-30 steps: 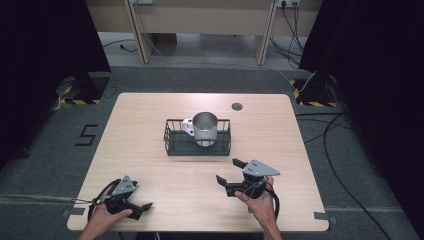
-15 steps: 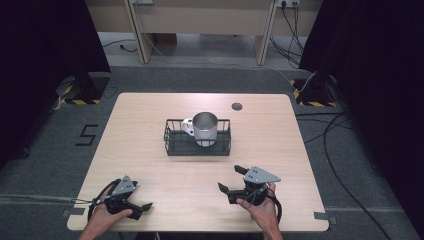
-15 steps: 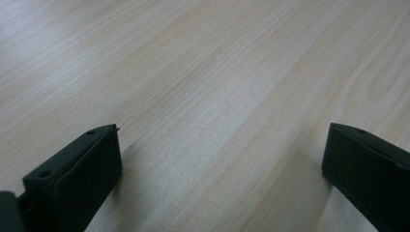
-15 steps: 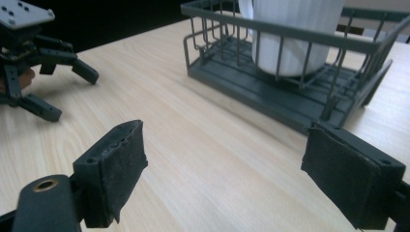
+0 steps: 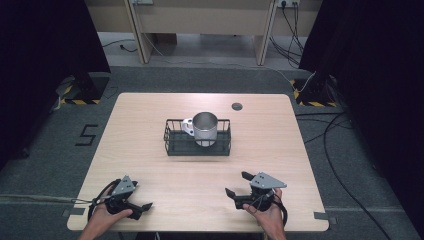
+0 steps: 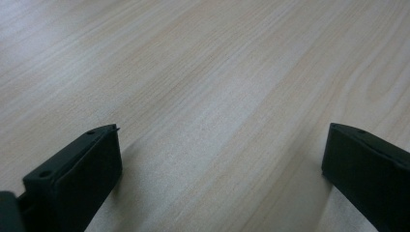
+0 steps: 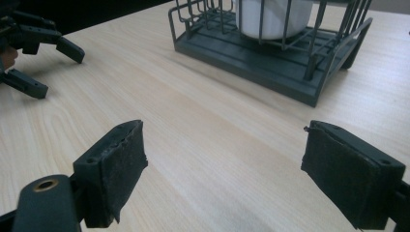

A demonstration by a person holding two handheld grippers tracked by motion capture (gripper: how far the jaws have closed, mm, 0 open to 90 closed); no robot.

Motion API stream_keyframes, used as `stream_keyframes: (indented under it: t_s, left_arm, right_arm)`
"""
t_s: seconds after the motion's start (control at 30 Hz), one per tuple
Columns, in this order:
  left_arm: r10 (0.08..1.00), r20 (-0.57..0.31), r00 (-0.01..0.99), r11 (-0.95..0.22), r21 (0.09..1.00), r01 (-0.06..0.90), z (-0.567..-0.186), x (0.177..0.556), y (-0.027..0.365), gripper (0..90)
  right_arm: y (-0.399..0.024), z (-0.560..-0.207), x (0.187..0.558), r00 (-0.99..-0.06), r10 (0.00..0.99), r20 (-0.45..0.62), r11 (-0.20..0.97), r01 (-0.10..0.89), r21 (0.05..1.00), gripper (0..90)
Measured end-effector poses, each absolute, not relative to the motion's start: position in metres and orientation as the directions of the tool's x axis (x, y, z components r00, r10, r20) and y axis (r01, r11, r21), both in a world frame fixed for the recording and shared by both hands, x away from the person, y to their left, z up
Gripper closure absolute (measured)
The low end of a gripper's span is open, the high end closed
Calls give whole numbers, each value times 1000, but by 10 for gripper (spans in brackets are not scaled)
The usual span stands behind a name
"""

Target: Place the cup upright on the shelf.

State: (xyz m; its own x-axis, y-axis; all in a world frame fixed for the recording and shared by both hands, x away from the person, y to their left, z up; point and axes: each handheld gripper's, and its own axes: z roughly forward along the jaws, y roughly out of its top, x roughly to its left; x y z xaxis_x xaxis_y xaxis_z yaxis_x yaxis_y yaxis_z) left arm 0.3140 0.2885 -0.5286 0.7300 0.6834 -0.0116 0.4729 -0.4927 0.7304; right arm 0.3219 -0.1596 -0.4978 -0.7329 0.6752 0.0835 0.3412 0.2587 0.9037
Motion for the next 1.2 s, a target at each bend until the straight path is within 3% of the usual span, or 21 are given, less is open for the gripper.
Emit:
stream_keyframes:
  t_s: [1.2]
  left_arm:
    - [684, -12, 730, -493, 730, 473, -529, 314, 289, 0]
  right_arm:
    - [-179, -518, 296, -706, 704, 76, 317, 408, 856, 154]
